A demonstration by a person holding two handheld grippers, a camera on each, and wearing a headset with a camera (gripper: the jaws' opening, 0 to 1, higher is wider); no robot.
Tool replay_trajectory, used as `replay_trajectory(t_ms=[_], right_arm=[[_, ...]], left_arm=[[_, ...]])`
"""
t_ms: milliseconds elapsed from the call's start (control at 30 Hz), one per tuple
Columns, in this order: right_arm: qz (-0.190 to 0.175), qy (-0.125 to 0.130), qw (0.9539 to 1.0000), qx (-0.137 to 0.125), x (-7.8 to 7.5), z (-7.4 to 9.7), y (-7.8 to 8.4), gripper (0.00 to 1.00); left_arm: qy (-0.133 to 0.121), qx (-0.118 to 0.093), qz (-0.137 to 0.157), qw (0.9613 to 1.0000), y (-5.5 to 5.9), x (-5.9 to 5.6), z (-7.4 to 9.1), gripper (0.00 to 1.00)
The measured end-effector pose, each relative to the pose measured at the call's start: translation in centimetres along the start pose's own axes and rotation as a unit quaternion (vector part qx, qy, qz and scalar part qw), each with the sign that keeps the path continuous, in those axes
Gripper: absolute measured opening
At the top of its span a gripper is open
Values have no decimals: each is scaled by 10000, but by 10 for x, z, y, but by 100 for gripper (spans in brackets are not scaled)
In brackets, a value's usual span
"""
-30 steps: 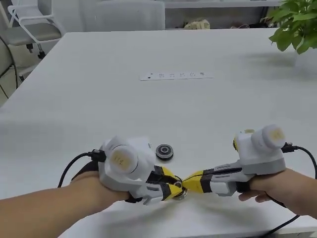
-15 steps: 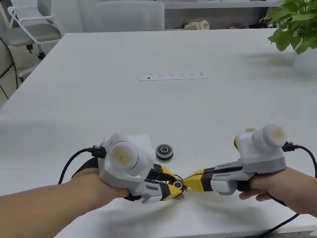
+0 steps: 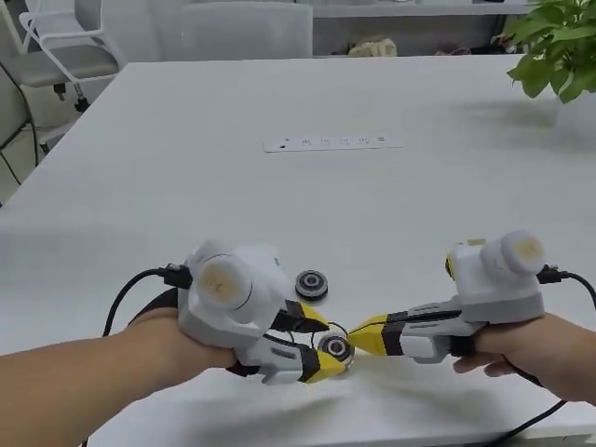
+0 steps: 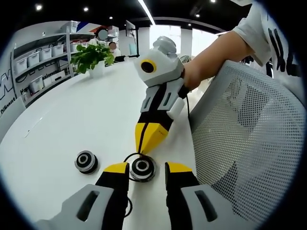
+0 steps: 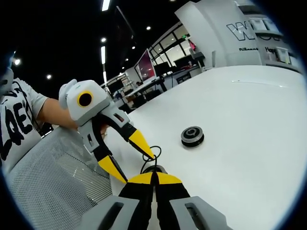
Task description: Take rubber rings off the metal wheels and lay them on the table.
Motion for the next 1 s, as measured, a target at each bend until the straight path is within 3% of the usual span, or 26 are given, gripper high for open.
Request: replay_trajectory(t_ms=[667,1000], right_arm=[[109,-56,9999,-50,11,0,-13,0],[207,-106,9997,-20,15,-2,-19,0]], left_arm=[[-217,-445,231,9985,-10,6,39,35],[-430,-546,277,9972,-5,12,59,38]])
Point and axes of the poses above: the centre of the closed fingertips' face, and the gripper's own axes: z roughly backward along the fingers, x roughly to its left, y roughly out of its underside, the point moved 6 cm from there along z, roughly backward along the fingers
